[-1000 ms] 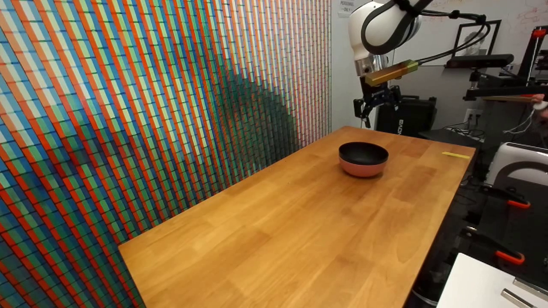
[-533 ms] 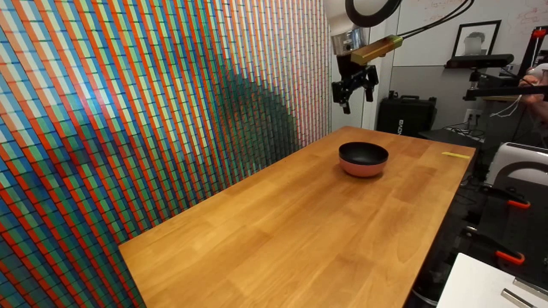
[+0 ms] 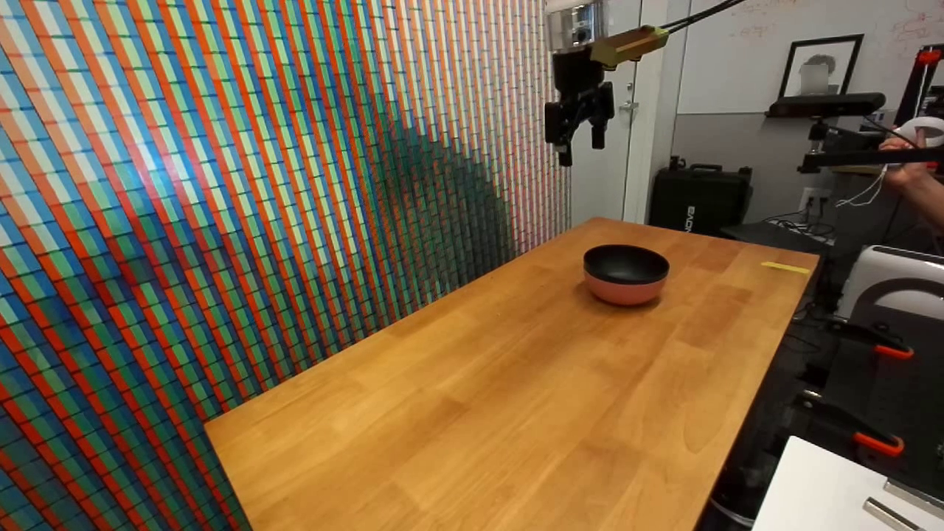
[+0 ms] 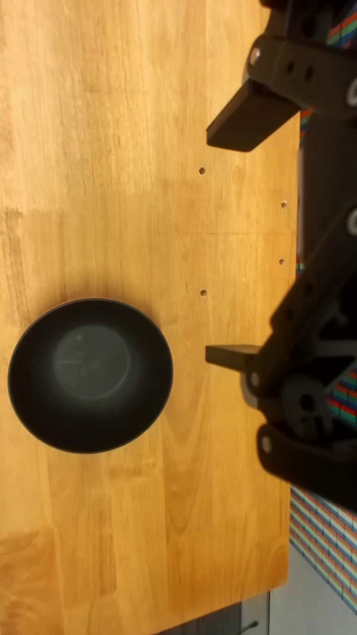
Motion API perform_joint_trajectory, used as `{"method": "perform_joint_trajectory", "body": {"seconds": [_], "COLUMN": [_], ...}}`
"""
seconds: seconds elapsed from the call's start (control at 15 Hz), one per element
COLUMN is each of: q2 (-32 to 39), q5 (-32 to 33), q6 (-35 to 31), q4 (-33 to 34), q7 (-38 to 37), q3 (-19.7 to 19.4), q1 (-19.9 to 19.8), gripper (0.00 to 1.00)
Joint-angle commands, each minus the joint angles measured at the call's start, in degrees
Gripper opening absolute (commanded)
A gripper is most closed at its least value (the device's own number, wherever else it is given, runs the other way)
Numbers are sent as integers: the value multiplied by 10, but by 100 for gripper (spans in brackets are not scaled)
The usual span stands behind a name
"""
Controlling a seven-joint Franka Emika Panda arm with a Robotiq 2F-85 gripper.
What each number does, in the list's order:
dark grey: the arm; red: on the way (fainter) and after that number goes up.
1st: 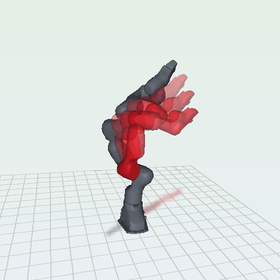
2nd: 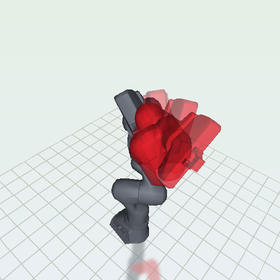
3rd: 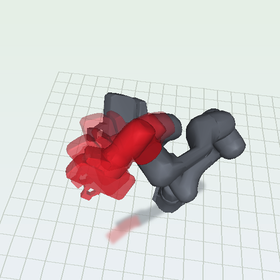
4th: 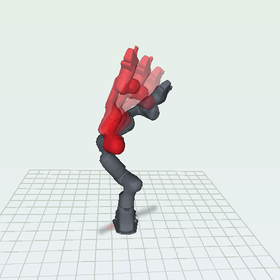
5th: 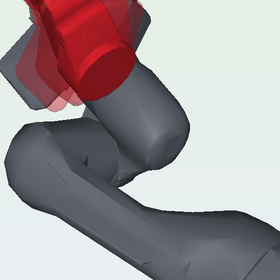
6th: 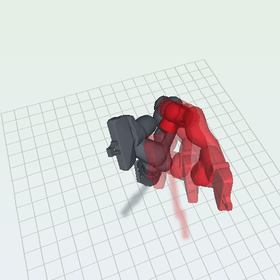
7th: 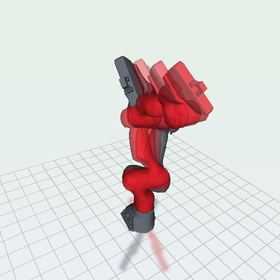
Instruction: Put the black bowl on top of the brown bowl
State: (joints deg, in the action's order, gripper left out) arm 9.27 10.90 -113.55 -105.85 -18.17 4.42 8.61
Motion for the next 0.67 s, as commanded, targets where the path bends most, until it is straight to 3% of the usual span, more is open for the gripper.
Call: {"method": "perform_joint_trajectory", "body": {"seconds": [0.0,0.6], "q2": [18,15], "q5": [-33,-25], "q6": [11,2], "q4": [35,18], "q7": [64,67], "q3": [4,2], "q1": [-9,-4], "gripper": [100,100]}}
